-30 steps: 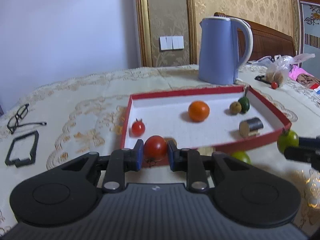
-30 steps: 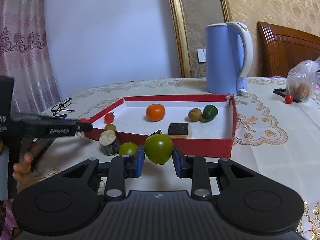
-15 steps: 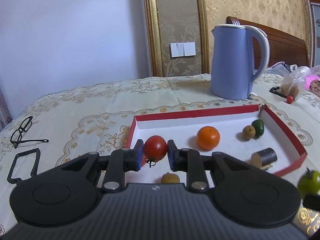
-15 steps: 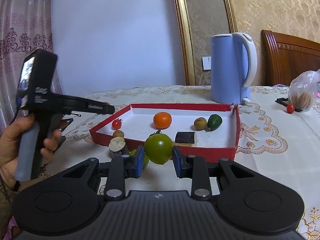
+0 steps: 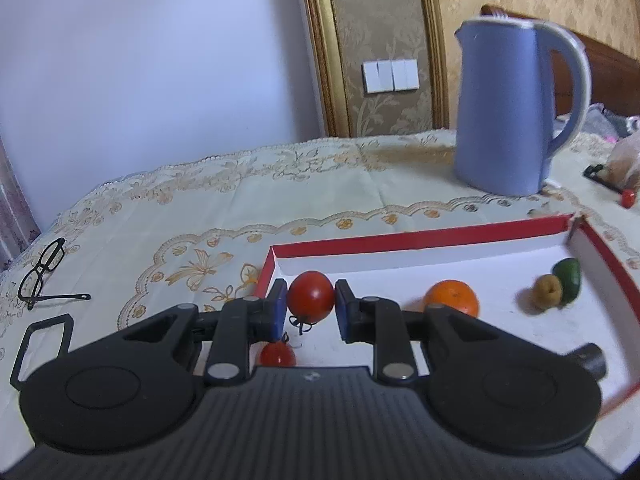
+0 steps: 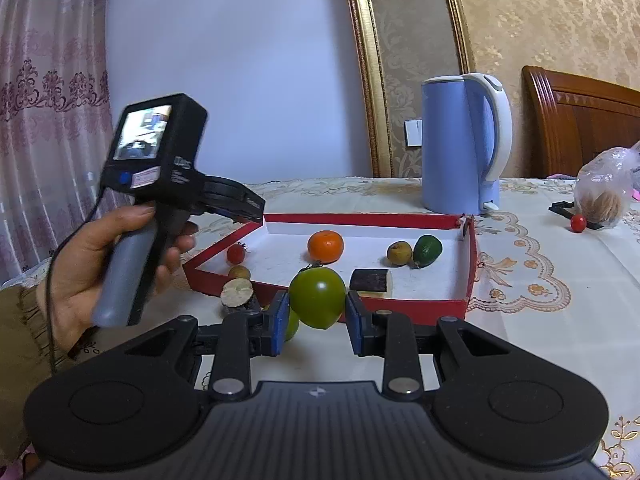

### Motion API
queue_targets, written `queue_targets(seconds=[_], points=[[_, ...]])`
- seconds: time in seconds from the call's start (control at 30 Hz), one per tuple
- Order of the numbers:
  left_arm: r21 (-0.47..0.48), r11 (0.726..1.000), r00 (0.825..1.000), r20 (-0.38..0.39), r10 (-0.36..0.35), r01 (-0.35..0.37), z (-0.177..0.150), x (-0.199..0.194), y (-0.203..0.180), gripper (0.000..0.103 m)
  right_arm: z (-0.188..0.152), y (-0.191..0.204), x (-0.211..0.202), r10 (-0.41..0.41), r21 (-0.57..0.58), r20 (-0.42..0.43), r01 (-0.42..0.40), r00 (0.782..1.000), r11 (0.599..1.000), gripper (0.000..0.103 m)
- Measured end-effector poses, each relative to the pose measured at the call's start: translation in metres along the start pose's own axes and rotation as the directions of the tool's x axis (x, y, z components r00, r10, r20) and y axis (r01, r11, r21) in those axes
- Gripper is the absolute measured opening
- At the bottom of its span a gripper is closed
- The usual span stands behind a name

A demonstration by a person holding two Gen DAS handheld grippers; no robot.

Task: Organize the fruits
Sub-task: 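Release the cherry tomato into the red box with left tool while right tool holds green tomato, then lower the green tomato into the red box and open the right tool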

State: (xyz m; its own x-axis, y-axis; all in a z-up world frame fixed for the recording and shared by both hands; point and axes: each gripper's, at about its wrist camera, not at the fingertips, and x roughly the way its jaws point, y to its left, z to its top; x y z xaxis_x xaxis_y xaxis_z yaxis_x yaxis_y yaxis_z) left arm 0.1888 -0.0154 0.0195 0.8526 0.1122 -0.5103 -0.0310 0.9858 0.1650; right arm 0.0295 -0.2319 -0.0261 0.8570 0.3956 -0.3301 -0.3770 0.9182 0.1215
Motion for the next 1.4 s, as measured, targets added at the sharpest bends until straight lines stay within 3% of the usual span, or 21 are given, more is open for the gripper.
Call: queue_targets(seconds=[0.47,0.6,0.7,0.77,0.83,0.93,1.03,1.4], points=[[0.007,1.0,0.996,-0.084,-0.007,0.008,0.01,0.04,-0.016,0.025,-0.002,-0.005,0.0,-0.005,0.013,-0.002,0.005,1.0,1.0,0.03],[-0.01,1.0,0.996,-0.09,-0.02,0.019,0.009,0.038,-0.015,0.04,-0.002,-0.006,0.0,-0.008,0.018,-0.003,0.008,1.0,1.0,0.03],[-0.028,0.999,0.997,-0.074,-0.023,0.021,0.004,0.026,-0.009,0.042,-0.002,-0.007,0.001,-0.012,0.021,-0.004,0.012,1.0,1.0,0.03],[-0.058,0.998,0.998,-0.051,-0.027,0.024,-0.001,0.013,-0.001,0.055,-0.003,-0.008,0.003,-0.016,0.023,-0.006,0.016,1.0,1.0,0.03],[-0.072,0.997,1.0,-0.022,-0.011,0.009,-0.01,-0.004,0.003,0.078,-0.003,-0.008,0.004,-0.019,0.025,-0.008,0.019,1.0,1.0,0.03],[-0.069,0.997,0.998,0.037,0.044,-0.042,-0.026,-0.03,0.006,0.091,-0.002,-0.008,0.008,-0.028,0.025,-0.011,0.028,1.0,0.999,0.03],[-0.087,0.995,0.997,0.059,0.046,-0.041,-0.041,-0.049,0.01,0.091,0.0,-0.008,0.011,-0.035,0.02,-0.013,0.036,0.999,0.999,0.03],[-0.251,0.968,1.0,0.009,-0.014,0.016,-0.085,-0.067,0.048,0.094,0.02,-0.011,0.024,-0.076,-0.021,0.001,0.076,0.997,0.997,0.03]])
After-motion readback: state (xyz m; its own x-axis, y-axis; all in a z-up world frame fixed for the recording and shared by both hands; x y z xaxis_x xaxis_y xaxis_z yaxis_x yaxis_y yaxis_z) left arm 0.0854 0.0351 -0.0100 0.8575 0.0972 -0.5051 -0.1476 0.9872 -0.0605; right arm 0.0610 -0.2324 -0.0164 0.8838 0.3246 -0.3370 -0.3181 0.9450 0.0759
